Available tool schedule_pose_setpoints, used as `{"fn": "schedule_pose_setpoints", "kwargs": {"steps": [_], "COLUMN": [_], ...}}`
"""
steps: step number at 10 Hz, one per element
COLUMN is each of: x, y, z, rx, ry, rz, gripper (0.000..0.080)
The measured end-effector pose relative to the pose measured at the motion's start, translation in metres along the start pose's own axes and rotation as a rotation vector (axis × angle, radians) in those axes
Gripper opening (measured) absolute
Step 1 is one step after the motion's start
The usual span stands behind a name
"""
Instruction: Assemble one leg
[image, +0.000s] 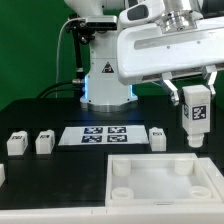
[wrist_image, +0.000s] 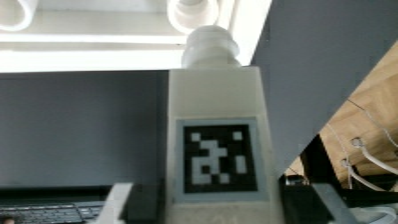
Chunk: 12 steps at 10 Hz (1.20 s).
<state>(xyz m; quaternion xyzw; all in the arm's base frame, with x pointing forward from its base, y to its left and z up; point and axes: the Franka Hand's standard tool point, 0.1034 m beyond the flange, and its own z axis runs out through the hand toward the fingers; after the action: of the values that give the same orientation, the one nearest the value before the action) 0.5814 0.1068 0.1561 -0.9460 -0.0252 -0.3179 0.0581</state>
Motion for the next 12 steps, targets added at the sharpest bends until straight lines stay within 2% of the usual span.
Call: {"fn": "schedule_pose_setpoints", "kwargs": {"steps": [1, 2, 3, 4, 5, 6, 8, 12], "x": [-0.004, -0.029, -0.059, -0.027, -0.021, -0.019, -0.016, -0.006], "y": [-0.002, -0.019, -0.032, -0.029, -0.023, -0.021, -0.025, -0.015], "z": [0.002, 0.012, 0.036, 0.044, 0.058, 0.065, 0.059, 0.059], "rx": [0.002, 0.009, 0.023, 0.018, 0.01, 0.01, 0.016, 0.007], "ry": [-0.002, 0.016, -0.101, -0.044, -0.03, -0.036, -0.045, -0.036], "rz": [-0.002, 0.012, -0.027, -0.051, -0.073, -0.078, -0.077, -0.075], "gripper": [0.0291, 0.0291, 0.0291, 0.0291, 0.0291, 0.0291, 0.0291, 0.0291]}}
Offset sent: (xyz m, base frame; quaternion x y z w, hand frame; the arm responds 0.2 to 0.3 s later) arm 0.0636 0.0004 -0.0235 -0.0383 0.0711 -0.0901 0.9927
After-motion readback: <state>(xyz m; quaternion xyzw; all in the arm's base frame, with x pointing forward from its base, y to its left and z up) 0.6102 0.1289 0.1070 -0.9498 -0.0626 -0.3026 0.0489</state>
